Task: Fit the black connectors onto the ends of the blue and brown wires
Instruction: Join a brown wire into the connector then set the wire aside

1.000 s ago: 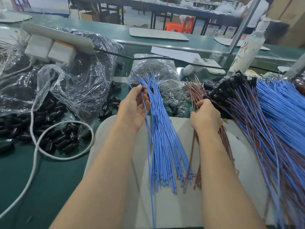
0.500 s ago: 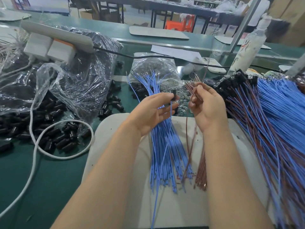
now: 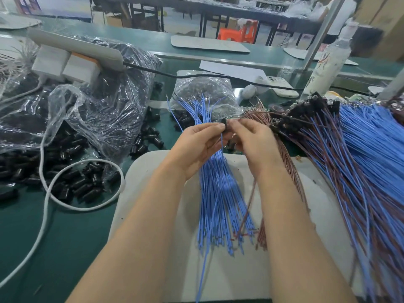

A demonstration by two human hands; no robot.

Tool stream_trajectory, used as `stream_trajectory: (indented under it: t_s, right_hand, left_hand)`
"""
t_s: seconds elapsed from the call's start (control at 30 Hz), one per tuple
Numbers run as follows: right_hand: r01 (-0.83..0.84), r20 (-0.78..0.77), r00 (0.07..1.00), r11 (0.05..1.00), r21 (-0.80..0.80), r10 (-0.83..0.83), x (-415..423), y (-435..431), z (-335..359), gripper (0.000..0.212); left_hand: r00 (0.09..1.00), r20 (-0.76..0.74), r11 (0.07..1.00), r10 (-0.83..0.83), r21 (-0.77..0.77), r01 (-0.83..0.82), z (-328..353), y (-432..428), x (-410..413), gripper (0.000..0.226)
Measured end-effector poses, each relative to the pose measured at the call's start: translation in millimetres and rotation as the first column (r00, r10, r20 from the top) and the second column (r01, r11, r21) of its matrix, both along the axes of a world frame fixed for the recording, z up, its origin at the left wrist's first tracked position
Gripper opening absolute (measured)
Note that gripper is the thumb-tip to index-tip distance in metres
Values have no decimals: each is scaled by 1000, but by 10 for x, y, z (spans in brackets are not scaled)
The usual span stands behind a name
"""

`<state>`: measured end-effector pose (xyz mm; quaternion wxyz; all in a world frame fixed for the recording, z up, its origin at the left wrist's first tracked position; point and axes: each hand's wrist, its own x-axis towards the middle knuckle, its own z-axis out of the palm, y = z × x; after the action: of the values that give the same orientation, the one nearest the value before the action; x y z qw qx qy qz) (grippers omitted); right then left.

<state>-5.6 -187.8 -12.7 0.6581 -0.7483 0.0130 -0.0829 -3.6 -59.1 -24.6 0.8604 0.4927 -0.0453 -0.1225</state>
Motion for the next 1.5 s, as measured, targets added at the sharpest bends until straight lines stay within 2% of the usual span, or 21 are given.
stream_trajectory:
  t_s: [0.07, 0.13, 0.17, 0.23, 0.27, 0.4, 0.53, 0.8, 0.93, 1.17, 1.4, 1.5]
  right_hand:
    - [-20, 10, 1000, 999, -32, 21, -3, 57, -20, 20]
    - [79, 38, 996, 996, 33, -80, 3, 50, -8, 20]
    - [153, 72, 985, 986, 59, -157, 6, 25, 1, 19]
    - [271, 166, 944, 956, 108, -286, 8, -27, 21, 16]
    - [300, 205, 923, 943, 147, -325, 2, -39, 31, 15]
    - [319, 290, 874, 910, 264, -391, -18, -46, 54, 15]
    - [316, 329, 847, 894, 319, -417, -10, -49, 66, 16]
    - [318, 343, 830, 878, 357, -440, -1, -63, 68, 15]
    - [324, 346, 844, 904, 280, -409, 2, -48, 48, 14]
    - [385, 416, 807, 908, 167, -419, -5, -37, 29, 15]
    - [417, 451, 793, 904, 91, -411, 3, -43, 10, 17]
    - [409, 434, 798, 905, 119, -418, 2, -38, 17, 17]
  left_hand:
    - [1000, 8, 999, 28, 24, -29, -5, 0, 5, 13]
    - [996, 37, 989, 77, 127, -81, -29, -19, -1, 8]
    - [989, 81, 961, 122, 239, -138, -50, -30, 5, 5]
    - [960, 210, 846, 187, 462, -266, -79, -56, 10, 3]
    - [942, 271, 792, 196, 523, -315, -91, -70, 9, 4]
    - [867, 472, 620, 159, 636, -460, -129, -93, 11, 9]
    - [832, 546, 547, 98, 669, -504, -147, -97, 1, 13]
    - [819, 574, 509, 16, 700, -501, -152, -114, -22, 14]
    - [816, 578, 502, 10, 703, -504, -161, -117, -21, 14]
    - [821, 571, 506, 5, 707, -495, -173, -120, -25, 13]
    - [829, 558, 503, 11, 714, -487, -188, -124, -17, 13]
    - [825, 565, 500, 8, 712, -492, -181, -119, -20, 13]
